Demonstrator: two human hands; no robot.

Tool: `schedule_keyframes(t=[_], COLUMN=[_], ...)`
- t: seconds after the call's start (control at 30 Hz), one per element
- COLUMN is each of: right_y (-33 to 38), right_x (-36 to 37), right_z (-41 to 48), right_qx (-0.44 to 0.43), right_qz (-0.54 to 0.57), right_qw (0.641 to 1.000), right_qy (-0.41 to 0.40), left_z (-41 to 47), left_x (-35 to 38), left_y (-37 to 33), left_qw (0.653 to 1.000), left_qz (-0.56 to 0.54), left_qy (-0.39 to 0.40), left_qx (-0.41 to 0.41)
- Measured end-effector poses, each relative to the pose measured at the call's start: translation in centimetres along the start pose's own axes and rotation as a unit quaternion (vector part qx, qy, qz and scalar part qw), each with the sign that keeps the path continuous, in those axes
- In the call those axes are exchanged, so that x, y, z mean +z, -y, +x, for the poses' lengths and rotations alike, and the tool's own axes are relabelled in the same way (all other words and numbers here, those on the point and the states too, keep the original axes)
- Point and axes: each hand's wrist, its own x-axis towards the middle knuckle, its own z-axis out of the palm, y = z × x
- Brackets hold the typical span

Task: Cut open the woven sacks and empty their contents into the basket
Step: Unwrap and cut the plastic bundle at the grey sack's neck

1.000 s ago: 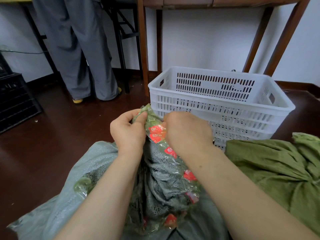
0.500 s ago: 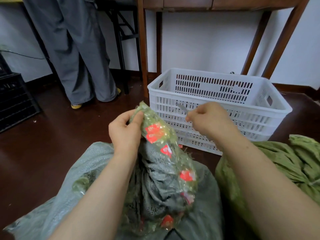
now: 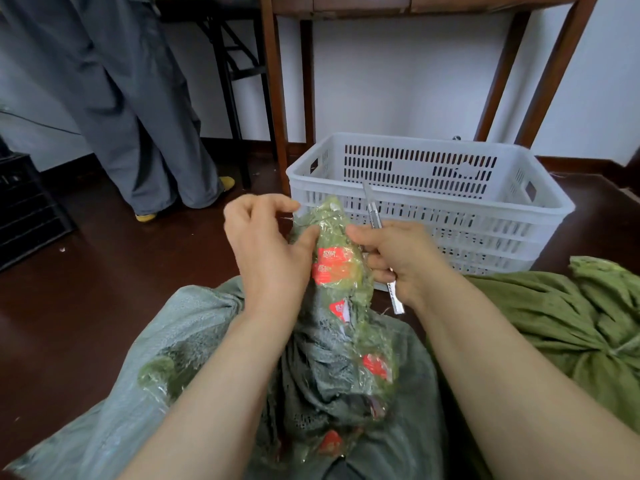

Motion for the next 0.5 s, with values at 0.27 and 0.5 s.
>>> schedule_keyframes(t=[0.27,0.5], right_y=[-0.1,0.0], right_x=[0.5,0.8], right_z=[0.4,0.1], right_qx=[-0.031,-0.065], right_qz=[0.06,0.012], right_qw=[0.998,0.997], right_qy=[0.002,0.045], left_z=[-0.3,0.5], left_x=[0.2,0.1], left_y=[-1.1,-1.1], left_qw=[0.97,0.902], left_qz=[-0.098,-0.246], left_qy=[0.186,0.221], left_qx=[-0.125,-0.276])
